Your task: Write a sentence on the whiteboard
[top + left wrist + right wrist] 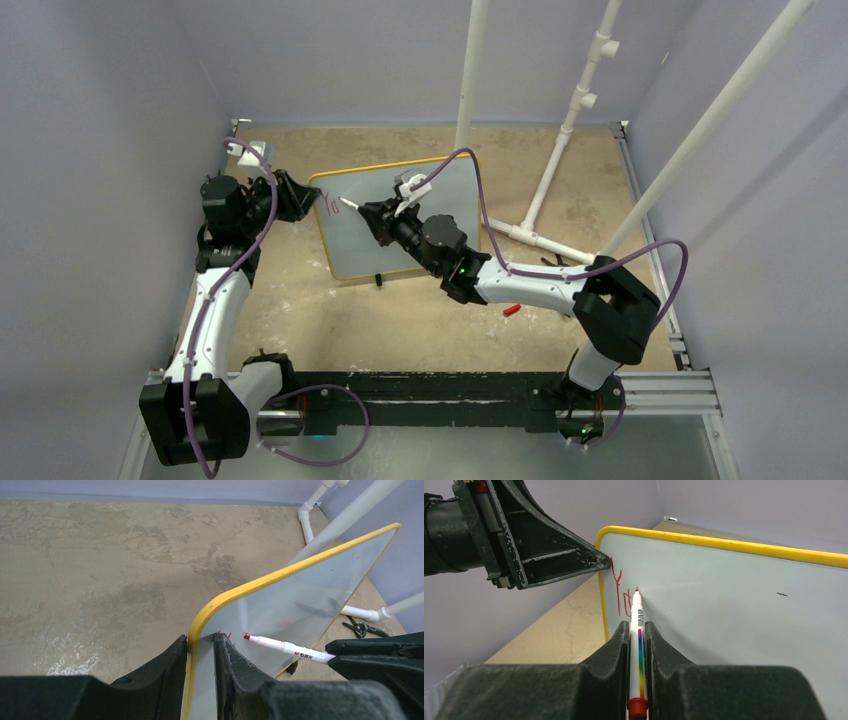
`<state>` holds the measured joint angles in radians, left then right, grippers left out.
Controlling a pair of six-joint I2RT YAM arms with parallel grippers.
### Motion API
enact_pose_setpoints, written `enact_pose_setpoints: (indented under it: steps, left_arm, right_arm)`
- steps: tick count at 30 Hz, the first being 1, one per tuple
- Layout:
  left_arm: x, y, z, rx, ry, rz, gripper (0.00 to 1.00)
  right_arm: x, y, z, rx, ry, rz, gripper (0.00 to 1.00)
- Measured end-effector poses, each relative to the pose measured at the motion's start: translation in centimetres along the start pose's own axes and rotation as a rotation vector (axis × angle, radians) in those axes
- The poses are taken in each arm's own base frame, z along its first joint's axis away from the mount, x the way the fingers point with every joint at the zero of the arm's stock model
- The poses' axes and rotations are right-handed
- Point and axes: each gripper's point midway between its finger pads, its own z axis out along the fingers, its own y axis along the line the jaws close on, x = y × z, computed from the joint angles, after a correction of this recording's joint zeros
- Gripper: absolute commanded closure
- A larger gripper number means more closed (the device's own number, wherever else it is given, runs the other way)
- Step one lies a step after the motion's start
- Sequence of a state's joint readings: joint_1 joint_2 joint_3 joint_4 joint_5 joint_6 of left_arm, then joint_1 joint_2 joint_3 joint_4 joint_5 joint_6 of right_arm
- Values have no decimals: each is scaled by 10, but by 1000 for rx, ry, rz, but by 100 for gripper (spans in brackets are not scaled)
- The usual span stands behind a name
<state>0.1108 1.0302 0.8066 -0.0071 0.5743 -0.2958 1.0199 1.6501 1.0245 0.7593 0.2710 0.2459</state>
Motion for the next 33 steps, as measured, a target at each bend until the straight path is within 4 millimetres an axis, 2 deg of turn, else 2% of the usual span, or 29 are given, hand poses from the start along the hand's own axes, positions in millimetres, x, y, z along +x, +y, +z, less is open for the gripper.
enact_pose_setpoints:
  steps: [7, 19, 33]
  left_arm:
    - [0, 0, 0, 0, 0, 0, 76]
    - [0, 0, 0, -1, -1, 1, 76]
    - [0, 0, 0, -1, -2, 1, 77]
  right_arm:
    - [2, -1, -1, 1, 6, 3, 100]
    - [22, -5, -8, 8, 48, 17, 100]
    - [20, -6, -9, 10, 46, 7, 100]
